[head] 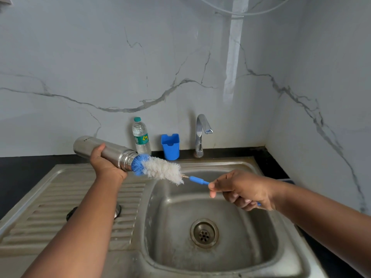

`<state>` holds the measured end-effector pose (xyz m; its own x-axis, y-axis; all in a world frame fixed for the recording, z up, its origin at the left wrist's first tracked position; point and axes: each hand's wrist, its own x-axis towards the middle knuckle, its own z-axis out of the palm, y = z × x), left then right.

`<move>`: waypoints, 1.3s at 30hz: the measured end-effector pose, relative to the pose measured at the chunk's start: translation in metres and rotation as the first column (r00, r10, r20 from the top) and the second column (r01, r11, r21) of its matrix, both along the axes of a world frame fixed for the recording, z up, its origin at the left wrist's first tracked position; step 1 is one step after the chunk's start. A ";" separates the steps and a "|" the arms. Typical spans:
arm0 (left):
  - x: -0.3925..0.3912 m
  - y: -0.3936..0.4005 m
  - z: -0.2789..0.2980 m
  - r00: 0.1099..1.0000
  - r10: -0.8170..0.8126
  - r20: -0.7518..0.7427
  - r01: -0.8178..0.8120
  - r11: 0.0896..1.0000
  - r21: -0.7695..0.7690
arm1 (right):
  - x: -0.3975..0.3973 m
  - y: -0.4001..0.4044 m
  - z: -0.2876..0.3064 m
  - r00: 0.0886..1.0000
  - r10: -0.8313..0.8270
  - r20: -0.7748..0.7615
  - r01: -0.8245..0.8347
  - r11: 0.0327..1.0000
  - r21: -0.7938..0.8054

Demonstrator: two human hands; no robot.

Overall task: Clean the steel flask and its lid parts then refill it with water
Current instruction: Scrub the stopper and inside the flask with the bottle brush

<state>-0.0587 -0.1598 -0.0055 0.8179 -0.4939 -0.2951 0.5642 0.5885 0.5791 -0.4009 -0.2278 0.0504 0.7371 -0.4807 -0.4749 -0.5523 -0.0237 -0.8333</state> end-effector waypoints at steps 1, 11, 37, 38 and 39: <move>-0.001 0.000 0.000 1.000 0.000 -0.005 0.000 1.000 0.005 | 0.001 -0.001 0.001 1.000 0.002 0.000 -0.002 1.000 -0.006; 0.002 0.003 0.003 1.000 -0.006 -0.030 0.008 0.996 0.088 | -0.001 -0.004 0.002 1.000 0.020 -0.019 -0.021 0.999 -0.047; 0.064 0.062 0.035 0.985 0.169 0.022 -0.168 0.937 0.307 | -0.020 -0.013 0.015 0.999 -0.020 -0.048 0.011 0.985 -0.171; 0.064 0.068 0.037 0.988 0.153 0.018 -0.151 0.939 0.308 | -0.023 -0.016 0.016 0.998 -0.048 -0.040 0.041 0.985 -0.170; 0.063 0.071 0.036 0.992 0.126 0.018 -0.126 0.941 0.314 | -0.025 -0.019 0.016 0.997 -0.075 -0.031 0.069 0.984 -0.167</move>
<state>0.0041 -0.0886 0.0307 0.8664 -0.2687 -0.4208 0.4991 0.4434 0.7445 -0.4261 -0.2465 0.0664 0.6813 -0.6058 -0.4108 -0.5880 -0.1187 -0.8001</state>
